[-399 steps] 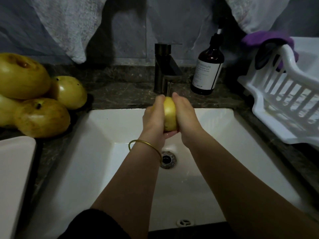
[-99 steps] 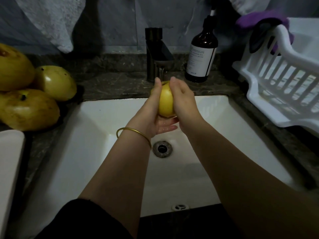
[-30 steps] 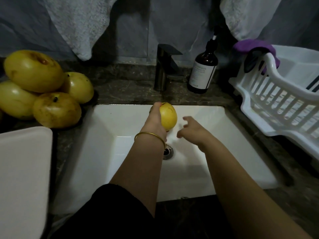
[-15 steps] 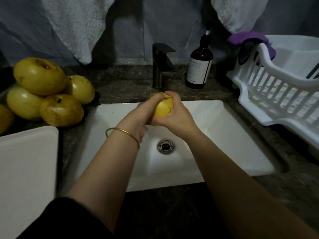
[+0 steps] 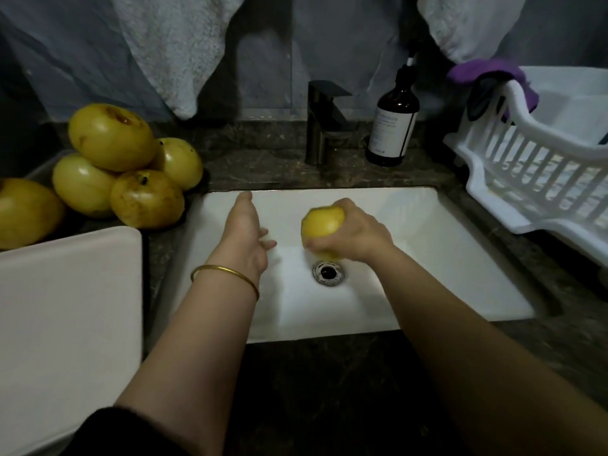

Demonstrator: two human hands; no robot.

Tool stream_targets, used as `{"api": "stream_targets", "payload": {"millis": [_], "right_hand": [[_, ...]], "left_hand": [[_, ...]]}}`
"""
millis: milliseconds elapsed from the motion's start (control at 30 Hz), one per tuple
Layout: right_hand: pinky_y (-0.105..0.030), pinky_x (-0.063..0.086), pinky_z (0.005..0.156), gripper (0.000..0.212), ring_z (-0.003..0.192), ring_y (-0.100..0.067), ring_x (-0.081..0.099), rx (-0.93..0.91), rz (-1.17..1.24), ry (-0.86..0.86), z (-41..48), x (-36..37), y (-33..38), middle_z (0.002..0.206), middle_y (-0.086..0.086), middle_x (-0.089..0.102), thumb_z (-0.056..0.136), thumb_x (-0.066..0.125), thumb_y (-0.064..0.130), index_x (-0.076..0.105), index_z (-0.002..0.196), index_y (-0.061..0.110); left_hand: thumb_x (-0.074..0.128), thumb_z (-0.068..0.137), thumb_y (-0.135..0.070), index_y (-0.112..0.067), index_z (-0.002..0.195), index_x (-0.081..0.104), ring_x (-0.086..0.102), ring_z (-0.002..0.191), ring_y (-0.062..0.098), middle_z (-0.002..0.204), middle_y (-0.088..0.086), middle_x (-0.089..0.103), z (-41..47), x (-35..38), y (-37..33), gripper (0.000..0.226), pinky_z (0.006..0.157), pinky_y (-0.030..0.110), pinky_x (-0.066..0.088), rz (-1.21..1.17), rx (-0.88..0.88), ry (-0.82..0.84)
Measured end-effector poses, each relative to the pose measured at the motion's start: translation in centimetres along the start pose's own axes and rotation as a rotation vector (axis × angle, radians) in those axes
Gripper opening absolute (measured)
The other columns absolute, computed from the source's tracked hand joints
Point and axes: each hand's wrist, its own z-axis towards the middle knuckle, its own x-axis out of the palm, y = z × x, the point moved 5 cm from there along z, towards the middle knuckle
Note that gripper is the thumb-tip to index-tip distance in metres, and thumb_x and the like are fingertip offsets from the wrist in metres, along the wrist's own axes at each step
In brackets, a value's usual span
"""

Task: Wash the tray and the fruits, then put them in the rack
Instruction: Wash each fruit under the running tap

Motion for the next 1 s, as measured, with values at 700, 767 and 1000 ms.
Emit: {"api": "stream_targets", "payload": {"millis": [700, 767, 1000], "right_hand": [[-0.038, 0.045, 0.094, 0.093, 0.119, -0.025, 0.050, -0.035, 0.579, 0.073, 0.5, 0.0, 0.9, 0.137, -0.001, 0.046, 0.069, 0.075, 0.055, 0.026, 0.144, 0.030], [-0.037, 0.043, 0.089, 0.074, 0.108, -0.024, 0.059, 0.053, 0.953, 0.179, 0.8, 0.2, 0.8, 0.132, -0.002, 0.052, 0.076, 0.068, 0.055, 0.036, 0.137, 0.030], [-0.042, 0.041, 0.098, 0.085, 0.112, -0.028, 0.052, 0.116, 0.155, -0.076, 1.2, -0.4, -1.3, 0.118, 0.000, 0.052, 0.066, 0.073, 0.061, 0.033, 0.134, 0.029]], "left_hand": [[0.051, 0.092, -0.011, -0.017, 0.148, 0.027, 0.040, 0.131, 0.031, 0.151, 0.004, 0.030, -0.8, 1.6, 0.5, 0.061, 0.092, 0.036, 0.031, 0.242, 0.120, 0.075], [0.049, 0.095, -0.014, -0.012, 0.142, 0.035, 0.046, 0.125, 0.031, 0.146, 0.008, 0.036, -0.8, 1.4, 0.5, 0.049, 0.084, 0.034, 0.032, 0.228, 0.088, 0.051], [0.048, 0.096, -0.019, -0.013, 0.135, 0.042, 0.056, 0.114, 0.033, 0.144, 0.012, 0.037, -0.7, 1.1, 0.8, 0.040, 0.072, 0.032, 0.036, 0.167, 0.025, 0.029]]}}
